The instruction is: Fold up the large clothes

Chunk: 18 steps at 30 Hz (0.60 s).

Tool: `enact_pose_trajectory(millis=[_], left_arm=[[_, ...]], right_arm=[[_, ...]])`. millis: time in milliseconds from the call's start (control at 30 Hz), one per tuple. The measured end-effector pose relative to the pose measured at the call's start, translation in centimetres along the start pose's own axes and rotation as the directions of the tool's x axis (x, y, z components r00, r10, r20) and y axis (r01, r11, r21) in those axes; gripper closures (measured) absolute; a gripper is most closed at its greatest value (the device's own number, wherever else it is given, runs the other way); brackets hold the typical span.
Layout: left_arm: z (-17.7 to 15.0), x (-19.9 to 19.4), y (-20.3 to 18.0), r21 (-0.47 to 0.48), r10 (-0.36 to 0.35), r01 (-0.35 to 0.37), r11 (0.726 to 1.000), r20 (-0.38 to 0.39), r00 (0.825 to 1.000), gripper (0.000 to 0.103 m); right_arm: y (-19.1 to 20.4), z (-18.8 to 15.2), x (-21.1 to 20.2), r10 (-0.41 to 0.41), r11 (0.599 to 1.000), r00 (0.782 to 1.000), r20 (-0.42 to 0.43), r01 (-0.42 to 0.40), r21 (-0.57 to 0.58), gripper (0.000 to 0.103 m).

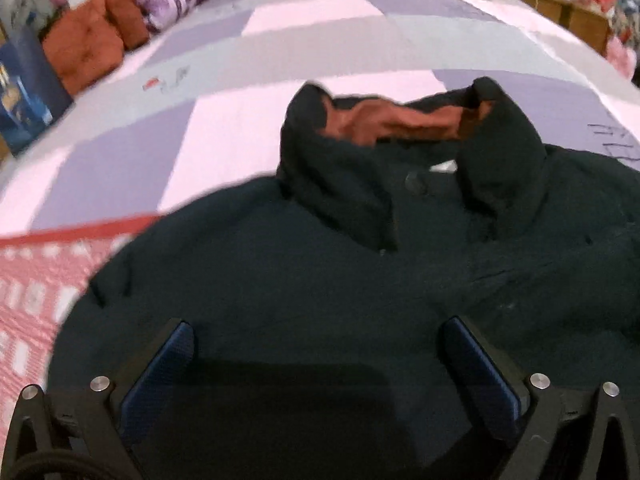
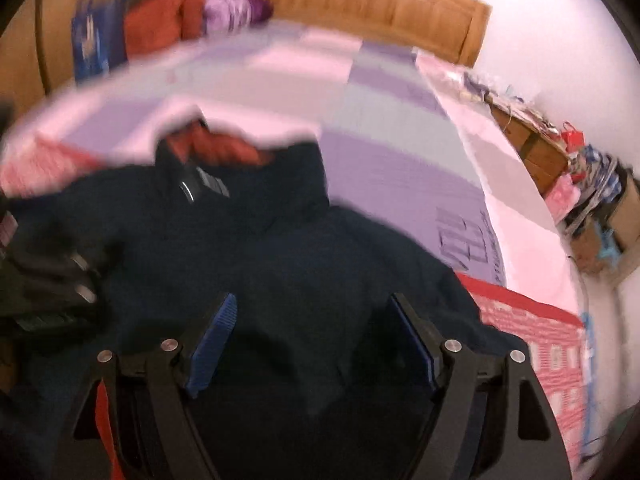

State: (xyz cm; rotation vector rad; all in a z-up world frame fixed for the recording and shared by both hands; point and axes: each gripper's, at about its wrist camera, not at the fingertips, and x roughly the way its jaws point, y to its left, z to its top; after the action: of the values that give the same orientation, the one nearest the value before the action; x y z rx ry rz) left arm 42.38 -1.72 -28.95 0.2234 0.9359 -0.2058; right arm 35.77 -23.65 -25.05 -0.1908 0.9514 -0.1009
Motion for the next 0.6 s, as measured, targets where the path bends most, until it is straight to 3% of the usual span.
enact_pose_trajectory(millis=[67, 133, 167, 200, 233, 300, 367, 467, 533, 600], left_arm=[[-0.6, -0.4, 2.8, -0.036, 0.028, -0.027, 0.999, 0.018, 0.999, 0.0], [-1.5, -0.8, 5.6, -0.061, 0.08, -0.078, 0.995, 0.029, 0.996, 0.0], [-2.1, -0.9, 7.1, -0.072, 0.111, -0.108, 0.991, 0.031, 0.993, 0.0], [-2.4, -0.9, 8.5, -0.082, 0.135, -0.132, 0.988, 0.027, 0.991, 0.0], [-2.9, -0.5, 10.2, -0.093, 0.202, -0.201, 0.975, -0.002, 0.979, 0.0], [-3.8, 0.0, 13.0, -0.132, 0.218, -0.222, 0.966, -0.043, 0.975, 0.0], [-4.5, -0.2, 14.3, -0.173, 0.218, -0.224, 0.959, -0.056, 0.974, 0.0], [-5.9, 0.0, 13.4, -0.098, 0.231, -0.233, 0.967, -0.037, 0.972, 0.0], [-6.3, 0.1, 13.7, -0.112, 0.221, -0.226, 0.968, -0.052, 0.974, 0.0], [-6.2, -0.5, 14.3, -0.14, 0.224, -0.231, 0.963, -0.06, 0.973, 0.0]], right_arm=[[-4.7, -2.4, 0.6, -0.044, 0.993, 0.999, -0.023, 0.046, 0.105, 0.023], [-9.8, -5.2, 0.2, 0.037, 0.967, 0.999, -0.009, -0.033, 0.252, 0.023], [-11.2, -6.2, -0.4, 0.038, 0.963, 0.999, 0.0, -0.037, 0.267, 0.023], [-12.4, -7.4, -1.3, -0.084, 0.964, 0.996, -0.023, 0.087, 0.253, 0.023], [-13.3, -8.4, -1.8, -0.14, 0.957, 0.99, -0.035, 0.144, 0.253, 0.023], [-15.4, -10.5, -2.8, -0.085, 0.937, 0.996, -0.012, 0.084, 0.338, 0.023], [-15.8, -11.4, -3.8, -0.106, 0.927, 0.994, 0.001, 0.098, 0.361, 0.023], [-13.2, -11.3, -4.8, -0.095, 0.953, 0.993, 0.077, 0.068, 0.295, 0.023], [-11.9, -11.8, -2.4, -0.062, 0.969, 0.998, -0.025, 0.066, 0.238, 0.023], [-12.9, -13.0, -1.4, -0.005, 0.947, 0.998, -0.057, 0.023, 0.32, 0.023]])
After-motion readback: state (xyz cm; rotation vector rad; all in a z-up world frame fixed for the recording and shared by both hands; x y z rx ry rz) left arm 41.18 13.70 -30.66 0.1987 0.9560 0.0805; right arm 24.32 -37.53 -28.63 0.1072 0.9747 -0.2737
